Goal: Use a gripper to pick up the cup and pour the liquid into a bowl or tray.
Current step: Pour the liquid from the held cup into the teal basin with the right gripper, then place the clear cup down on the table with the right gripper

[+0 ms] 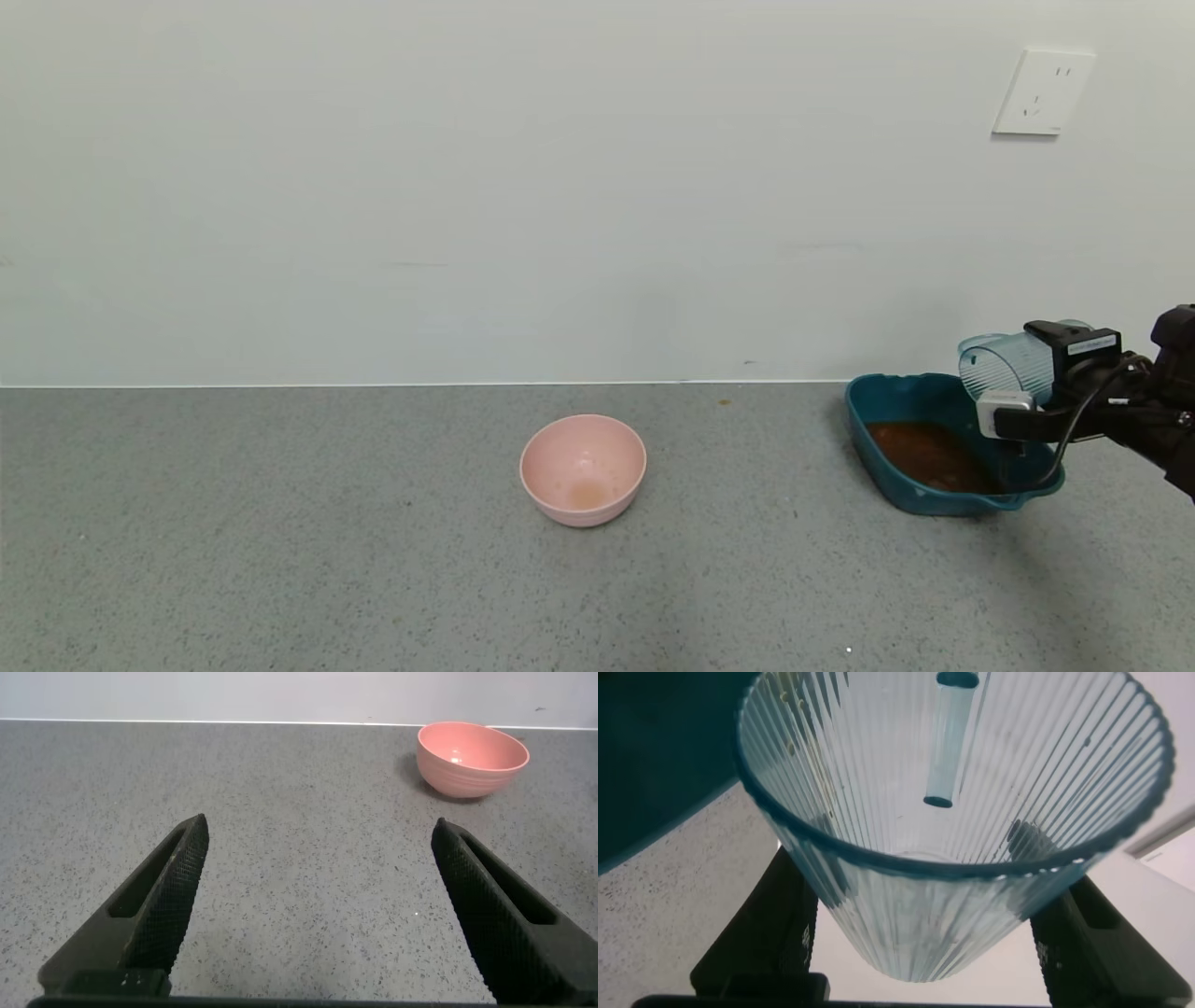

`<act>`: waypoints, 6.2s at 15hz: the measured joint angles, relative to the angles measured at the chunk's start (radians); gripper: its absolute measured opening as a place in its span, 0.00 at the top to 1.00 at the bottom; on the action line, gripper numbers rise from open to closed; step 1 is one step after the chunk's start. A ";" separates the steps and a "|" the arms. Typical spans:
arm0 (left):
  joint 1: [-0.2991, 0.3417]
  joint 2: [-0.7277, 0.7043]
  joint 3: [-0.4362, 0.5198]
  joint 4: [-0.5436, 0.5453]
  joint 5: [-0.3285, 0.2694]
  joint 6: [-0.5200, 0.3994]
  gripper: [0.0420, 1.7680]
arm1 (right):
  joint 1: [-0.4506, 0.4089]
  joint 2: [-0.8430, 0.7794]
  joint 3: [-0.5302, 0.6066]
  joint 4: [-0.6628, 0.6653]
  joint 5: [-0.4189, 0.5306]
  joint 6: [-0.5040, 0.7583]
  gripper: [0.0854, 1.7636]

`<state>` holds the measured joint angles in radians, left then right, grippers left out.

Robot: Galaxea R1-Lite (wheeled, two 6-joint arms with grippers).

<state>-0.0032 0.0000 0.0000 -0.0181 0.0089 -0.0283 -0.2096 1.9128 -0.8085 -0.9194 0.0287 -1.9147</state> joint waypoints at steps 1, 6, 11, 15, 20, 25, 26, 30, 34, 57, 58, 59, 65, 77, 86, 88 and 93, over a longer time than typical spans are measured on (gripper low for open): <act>0.000 0.000 0.000 0.000 0.000 0.000 0.03 | 0.001 0.000 -0.002 0.000 0.000 0.000 0.26; 0.000 0.000 0.000 0.000 0.000 0.000 0.03 | 0.003 0.000 -0.004 0.001 -0.001 -0.001 0.26; 0.000 0.000 0.000 0.000 0.000 0.000 0.03 | 0.007 0.000 -0.003 0.001 -0.002 -0.001 0.26; 0.000 0.000 0.000 0.000 0.000 0.000 0.03 | 0.002 0.001 -0.003 0.001 -0.002 -0.001 0.26; 0.000 0.000 0.000 0.000 0.000 0.000 0.03 | -0.017 0.001 0.011 -0.005 0.000 0.003 0.26; 0.000 0.000 0.000 0.000 0.000 0.000 0.03 | -0.050 -0.003 0.053 -0.047 0.006 0.035 0.26; 0.000 0.000 0.000 0.000 0.000 0.000 0.03 | -0.053 -0.003 0.070 -0.067 0.006 0.074 0.26; 0.000 0.000 0.000 0.000 0.000 0.000 0.03 | -0.057 -0.003 0.118 -0.085 0.001 0.269 0.26; 0.000 0.000 0.000 0.000 0.000 0.000 0.03 | -0.044 -0.003 0.131 -0.086 -0.016 0.562 0.26; 0.000 0.000 0.000 0.000 0.000 0.000 0.03 | 0.038 -0.077 0.112 -0.074 -0.035 1.594 0.26; 0.000 0.000 0.000 0.000 0.000 0.000 0.03 | 0.063 -0.083 0.108 -0.073 -0.057 1.620 0.26; 0.000 0.000 0.000 0.000 0.000 0.000 0.03 | 0.090 -0.089 0.104 -0.073 -0.072 1.648 0.26; 0.000 0.000 0.000 0.000 0.000 0.000 0.03 | 0.264 -0.103 0.054 -0.023 -0.182 1.766 0.26; 0.000 0.000 0.000 0.000 0.000 0.000 0.03 | 0.586 0.007 -0.151 0.111 -0.346 1.980 0.26; 0.000 0.000 0.000 0.000 0.000 0.000 0.03 | 0.670 0.219 -0.295 0.111 -0.348 2.046 0.26; 0.000 0.000 0.000 0.000 0.000 0.000 0.03 | 0.679 0.268 -0.320 0.108 -0.347 2.050 0.26; 0.000 0.000 0.000 0.000 0.000 0.000 0.03 | 0.690 0.381 -0.383 0.104 -0.348 2.060 0.26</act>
<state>-0.0032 0.0000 0.0000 -0.0181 0.0089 -0.0283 0.4806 2.2938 -1.1911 -0.8157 -0.3189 0.1457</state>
